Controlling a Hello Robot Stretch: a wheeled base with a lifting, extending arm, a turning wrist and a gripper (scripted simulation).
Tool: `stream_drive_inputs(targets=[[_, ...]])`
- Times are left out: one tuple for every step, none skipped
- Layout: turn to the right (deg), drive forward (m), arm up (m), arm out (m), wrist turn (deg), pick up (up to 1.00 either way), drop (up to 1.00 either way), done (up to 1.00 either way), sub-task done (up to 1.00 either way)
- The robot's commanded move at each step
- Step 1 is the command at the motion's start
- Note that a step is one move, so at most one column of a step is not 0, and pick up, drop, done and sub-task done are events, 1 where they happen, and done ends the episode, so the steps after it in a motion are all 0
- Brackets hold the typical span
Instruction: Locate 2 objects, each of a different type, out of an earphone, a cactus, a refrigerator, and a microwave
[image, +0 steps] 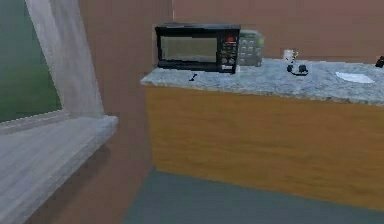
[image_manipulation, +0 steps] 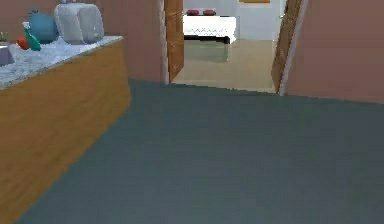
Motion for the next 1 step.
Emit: stream_drive_inputs(targets=[[45.0, 0.0, 0.0, 0.0, 0.0, 0.0, 0.0, 0.0, 0.0]])
